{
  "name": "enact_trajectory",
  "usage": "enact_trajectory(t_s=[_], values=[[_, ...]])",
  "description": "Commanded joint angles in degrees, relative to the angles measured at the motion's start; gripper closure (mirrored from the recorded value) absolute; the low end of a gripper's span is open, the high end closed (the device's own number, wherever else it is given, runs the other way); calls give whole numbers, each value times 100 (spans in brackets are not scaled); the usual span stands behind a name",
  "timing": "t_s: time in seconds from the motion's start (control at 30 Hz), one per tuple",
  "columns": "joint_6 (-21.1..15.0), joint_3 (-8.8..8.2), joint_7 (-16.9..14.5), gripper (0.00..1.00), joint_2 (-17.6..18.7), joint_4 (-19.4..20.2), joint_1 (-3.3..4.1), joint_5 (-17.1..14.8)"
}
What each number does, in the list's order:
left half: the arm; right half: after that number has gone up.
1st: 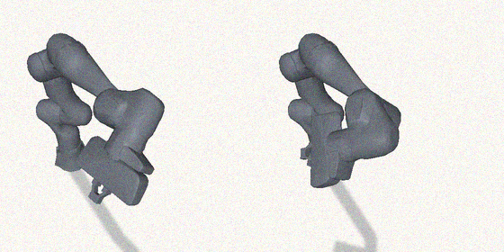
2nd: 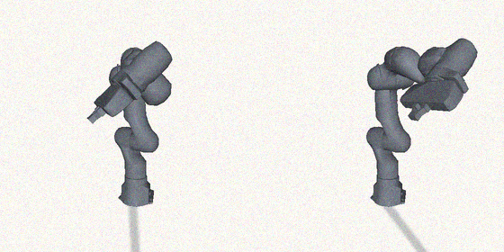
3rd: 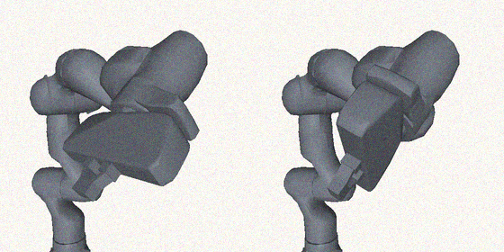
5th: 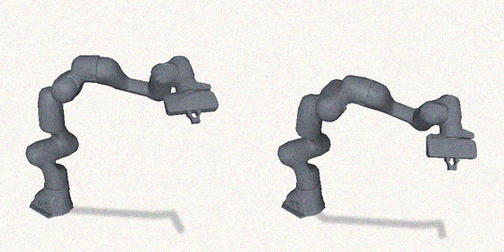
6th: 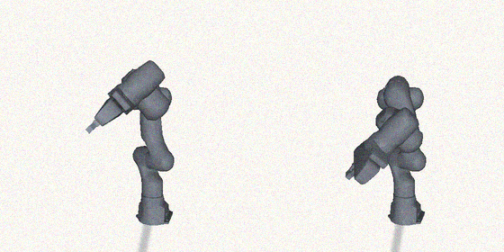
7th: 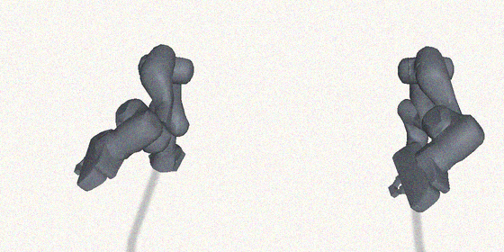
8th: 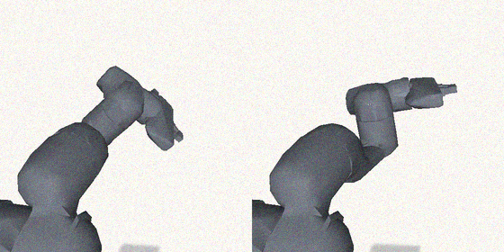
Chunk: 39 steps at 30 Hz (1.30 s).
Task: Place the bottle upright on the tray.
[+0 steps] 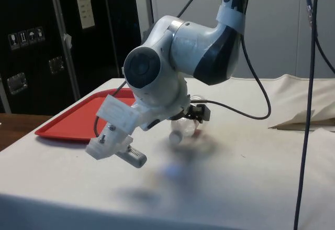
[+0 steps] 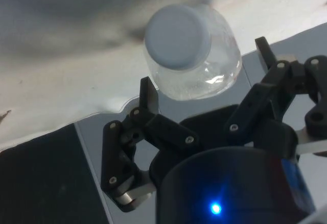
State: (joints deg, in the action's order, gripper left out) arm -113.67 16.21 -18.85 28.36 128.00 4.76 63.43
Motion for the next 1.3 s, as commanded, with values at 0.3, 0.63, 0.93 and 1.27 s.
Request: enact_trajectory(t_s=[0.3,0.63,0.93,1.27], values=[[0,0,0,0,63,-6,0,0],[0,0,0,0,92,-17,-6,0],[0,-6,6,0,103,-23,-6,6],[6,0,-6,0,103,-17,-6,0]])
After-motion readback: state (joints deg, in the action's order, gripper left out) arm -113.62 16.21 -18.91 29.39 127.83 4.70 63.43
